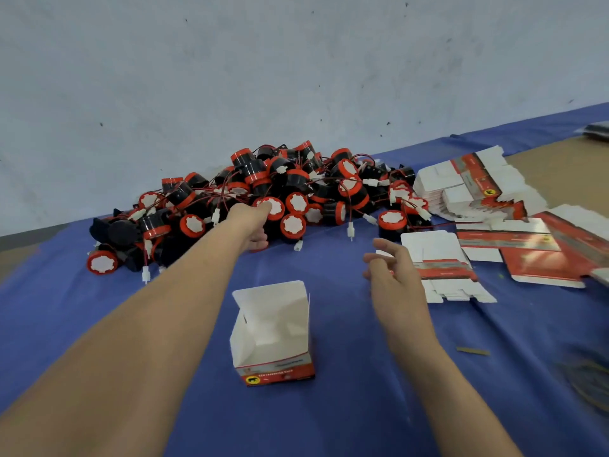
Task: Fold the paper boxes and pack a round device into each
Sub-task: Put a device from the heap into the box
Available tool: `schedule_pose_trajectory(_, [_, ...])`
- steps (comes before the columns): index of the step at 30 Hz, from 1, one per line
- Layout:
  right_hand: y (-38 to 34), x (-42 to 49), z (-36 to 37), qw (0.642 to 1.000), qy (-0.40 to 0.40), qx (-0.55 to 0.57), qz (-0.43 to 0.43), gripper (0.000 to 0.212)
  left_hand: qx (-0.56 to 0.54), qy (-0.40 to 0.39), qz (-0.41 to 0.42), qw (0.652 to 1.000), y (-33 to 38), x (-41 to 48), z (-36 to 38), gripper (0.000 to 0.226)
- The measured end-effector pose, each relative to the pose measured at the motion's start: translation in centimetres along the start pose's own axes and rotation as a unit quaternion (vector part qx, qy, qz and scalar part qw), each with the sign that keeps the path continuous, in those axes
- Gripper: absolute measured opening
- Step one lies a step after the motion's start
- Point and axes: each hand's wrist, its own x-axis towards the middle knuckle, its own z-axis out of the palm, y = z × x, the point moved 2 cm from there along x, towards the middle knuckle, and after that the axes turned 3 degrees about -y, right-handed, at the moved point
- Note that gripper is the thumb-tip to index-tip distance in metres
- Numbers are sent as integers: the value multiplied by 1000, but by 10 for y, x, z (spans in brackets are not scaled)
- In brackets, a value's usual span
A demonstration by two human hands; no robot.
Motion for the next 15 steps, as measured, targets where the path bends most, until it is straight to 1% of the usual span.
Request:
schedule_pose_trajectory(5, [2,4,-5,1000,4,-2,-5,31,-28,36,-41,998,2,20,12,37])
schedule_pose_trajectory(7, [2,4,-5,1000,9,7,-6,30,-43,37,-58,997,2,21,11,39])
schedule_pose_trajectory(11, [-2,1,-1,999,3,32,-16,30,-64,30,-60,996,5,25,12,46])
schedule_pose_trajectory(15, [-6,-1,0,999,7,25,-30,30,-71,41,-54,995,5,26,11,42])
